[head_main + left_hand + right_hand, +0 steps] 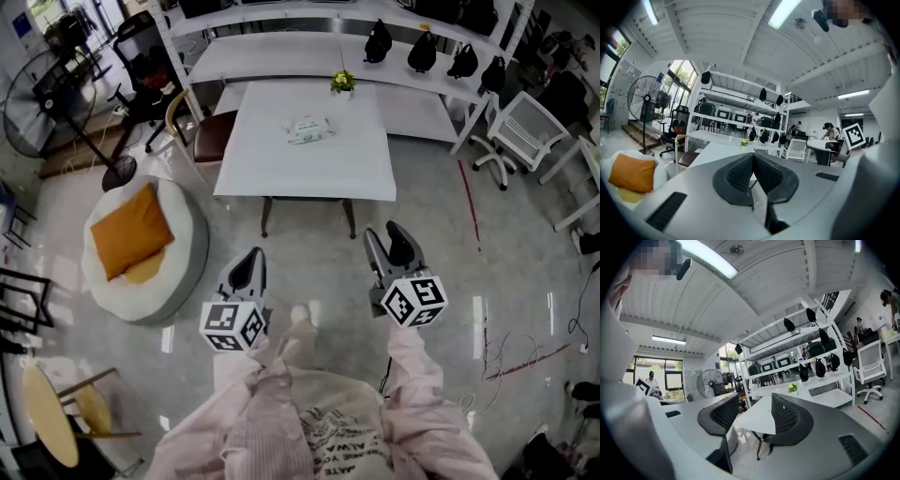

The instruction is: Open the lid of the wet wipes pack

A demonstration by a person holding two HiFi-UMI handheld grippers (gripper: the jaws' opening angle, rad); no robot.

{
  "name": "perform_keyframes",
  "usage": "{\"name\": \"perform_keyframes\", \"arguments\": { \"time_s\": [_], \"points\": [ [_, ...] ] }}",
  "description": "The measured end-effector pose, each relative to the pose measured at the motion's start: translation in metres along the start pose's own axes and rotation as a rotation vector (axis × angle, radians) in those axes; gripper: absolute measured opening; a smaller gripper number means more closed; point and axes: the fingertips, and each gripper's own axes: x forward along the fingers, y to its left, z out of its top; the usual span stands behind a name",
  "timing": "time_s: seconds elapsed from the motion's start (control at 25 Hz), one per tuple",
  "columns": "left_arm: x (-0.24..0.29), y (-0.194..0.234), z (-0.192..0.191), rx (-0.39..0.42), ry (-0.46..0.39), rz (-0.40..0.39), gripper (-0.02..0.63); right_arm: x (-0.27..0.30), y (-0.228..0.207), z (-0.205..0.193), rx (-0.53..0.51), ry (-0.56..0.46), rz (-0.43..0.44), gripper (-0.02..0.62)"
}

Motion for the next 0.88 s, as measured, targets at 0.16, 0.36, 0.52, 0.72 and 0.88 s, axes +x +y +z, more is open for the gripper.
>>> {"name": "perform_keyframes", "arguments": {
  "time_s": [0.16, 0.36, 0.52, 0.72, 0.88],
  "points": [
    [0.043, 0.020, 0.006, -0.015, 0.017, -0.014, 0.000, 0.042, -0.015, 0.003, -0.001, 0.017, -0.006, 0.189],
    [0.094, 0.041, 0.013, -0.023, 0.035, -0.040, 0.000, 0.085, -0.038, 0.003, 0.006, 0.028, -0.036, 0.189],
    [0.132, 0.061, 0.026, -0.031, 0.033, -0.057, 0.000, 0.122, -0.051, 0.007, 0.003, 0.035, -0.048, 0.189],
    [0.168, 0.077, 0.037, -0.035, 0.032, -0.080, 0.000, 0.155, -0.066, 0.009, 0.007, 0.030, -0.068, 0.189],
    [0.191, 0.082, 0.037, -0.038, 0.041, -0.091, 0.000, 0.176, -0.079, 0.007, 0.010, 0.034, -0.072, 0.189]
  ]
}}
